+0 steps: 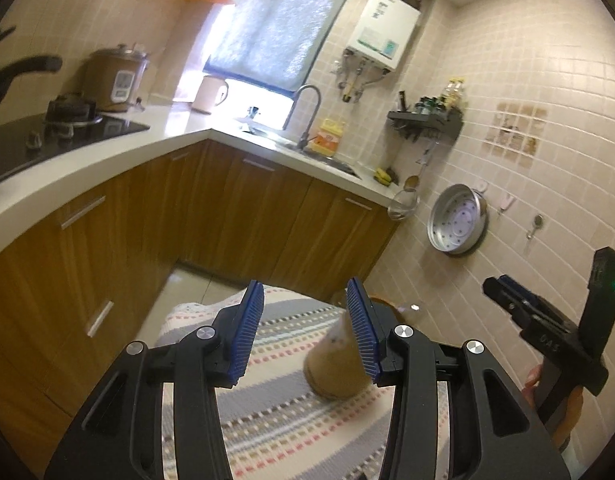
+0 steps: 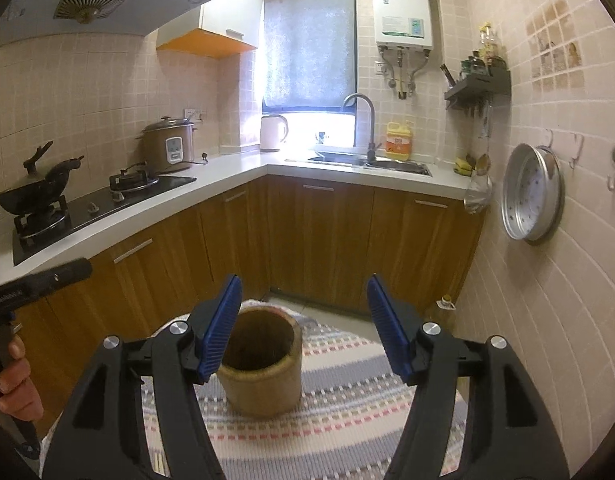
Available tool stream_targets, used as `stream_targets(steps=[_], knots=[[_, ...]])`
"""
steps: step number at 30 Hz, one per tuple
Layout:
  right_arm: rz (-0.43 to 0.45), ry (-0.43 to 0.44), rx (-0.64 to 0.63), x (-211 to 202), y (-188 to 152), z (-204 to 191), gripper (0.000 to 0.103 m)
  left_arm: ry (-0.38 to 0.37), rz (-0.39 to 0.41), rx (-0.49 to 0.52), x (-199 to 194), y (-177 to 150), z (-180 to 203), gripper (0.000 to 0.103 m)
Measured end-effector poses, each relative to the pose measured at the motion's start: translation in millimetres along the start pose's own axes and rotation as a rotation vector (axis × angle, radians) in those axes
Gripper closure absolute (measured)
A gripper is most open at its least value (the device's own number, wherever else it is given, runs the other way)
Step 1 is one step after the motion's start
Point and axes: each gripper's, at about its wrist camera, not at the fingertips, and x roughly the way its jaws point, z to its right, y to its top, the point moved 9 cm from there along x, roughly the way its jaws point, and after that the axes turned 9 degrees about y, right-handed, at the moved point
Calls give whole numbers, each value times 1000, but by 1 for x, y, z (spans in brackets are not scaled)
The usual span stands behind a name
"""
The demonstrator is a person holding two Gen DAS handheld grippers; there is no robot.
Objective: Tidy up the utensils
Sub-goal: 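Move both open tools back down to the remaining utensils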
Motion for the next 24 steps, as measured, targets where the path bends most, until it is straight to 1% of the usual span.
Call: stream_targets(steps=[4,6,9,11,14,15,19,24], knots=[[-29,-2,22,-21,-16,4,42,-2,8,35,-24,-8,19,62],[-61,-8,27,-30,-27,5,42,4,6,51,-35,-15,28,62],[-117,6,40,-40,-47,5,42,19,-27,74,-47,-31,38,62],[-171,12,60,-42,-65,6,42,35,-50,87,-50,-40,41,62],[-242,43,95,-42,-86,9,42,40,-97,81,-53,-59,42,62],[-278,47,109,-41,-97,11,42,48,-116,77,-53,-67,40,62],[-365,51,143,-36,-128,15,42,45,-186,50,-49,-95,36,62],[-499,76,216,-26,-171,22,52,-7,-308,-3,-31,-134,34,62]])
